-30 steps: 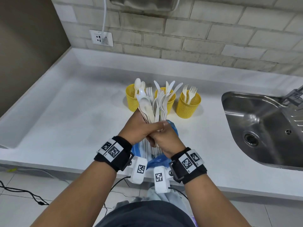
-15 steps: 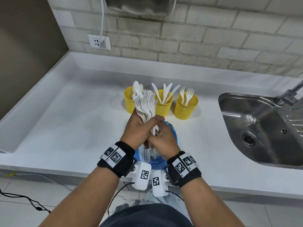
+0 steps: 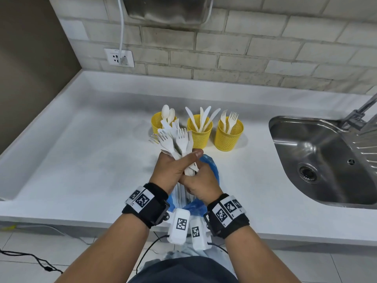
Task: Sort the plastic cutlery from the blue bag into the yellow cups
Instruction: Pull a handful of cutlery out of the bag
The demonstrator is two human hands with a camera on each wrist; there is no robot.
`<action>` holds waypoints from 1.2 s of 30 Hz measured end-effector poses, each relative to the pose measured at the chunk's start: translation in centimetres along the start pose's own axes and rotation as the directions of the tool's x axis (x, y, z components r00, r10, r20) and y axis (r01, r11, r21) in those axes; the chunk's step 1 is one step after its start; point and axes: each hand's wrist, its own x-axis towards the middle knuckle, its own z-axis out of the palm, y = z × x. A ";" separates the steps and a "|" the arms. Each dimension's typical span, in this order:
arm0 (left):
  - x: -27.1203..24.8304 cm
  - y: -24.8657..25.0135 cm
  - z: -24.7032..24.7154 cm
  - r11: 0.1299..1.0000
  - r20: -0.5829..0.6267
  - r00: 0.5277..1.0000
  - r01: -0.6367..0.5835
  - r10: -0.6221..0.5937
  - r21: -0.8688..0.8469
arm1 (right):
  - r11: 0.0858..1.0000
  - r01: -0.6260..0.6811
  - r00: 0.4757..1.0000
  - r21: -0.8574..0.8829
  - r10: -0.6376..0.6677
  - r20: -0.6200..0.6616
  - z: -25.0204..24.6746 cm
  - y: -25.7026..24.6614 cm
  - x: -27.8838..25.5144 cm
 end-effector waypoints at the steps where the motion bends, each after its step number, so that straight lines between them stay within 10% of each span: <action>1: 0.1 0.2 0.0 1.000 -0.010 1.000 0.002 -0.002 -0.001 | 1.000 0.012 1.000 0.005 -0.012 0.008 0.0 0.0 0.0; 9: 0.9 2.1 -0.8 0.995 0.047 0.997 -0.050 0.054 -0.089 | 0.968 -0.089 0.992 0.235 0.066 0.106 -0.9 0.5 0.0; 17: 0.2 1.0 -0.2 0.972 0.140 0.987 -0.113 0.085 0.205 | 0.922 -0.158 0.978 0.355 0.096 0.186 -0.8 -0.7 0.7; 24: 0.4 1.6 -0.5 0.979 0.129 0.987 -0.112 0.091 0.169 | 0.617 -0.301 0.944 0.727 0.086 0.318 -1.4 -0.6 0.8; 36: 1.7 0.8 0.2 0.945 0.137 0.988 -0.108 0.068 0.308 | 0.448 -0.389 0.920 0.805 0.151 0.361 -2.2 -1.6 2.3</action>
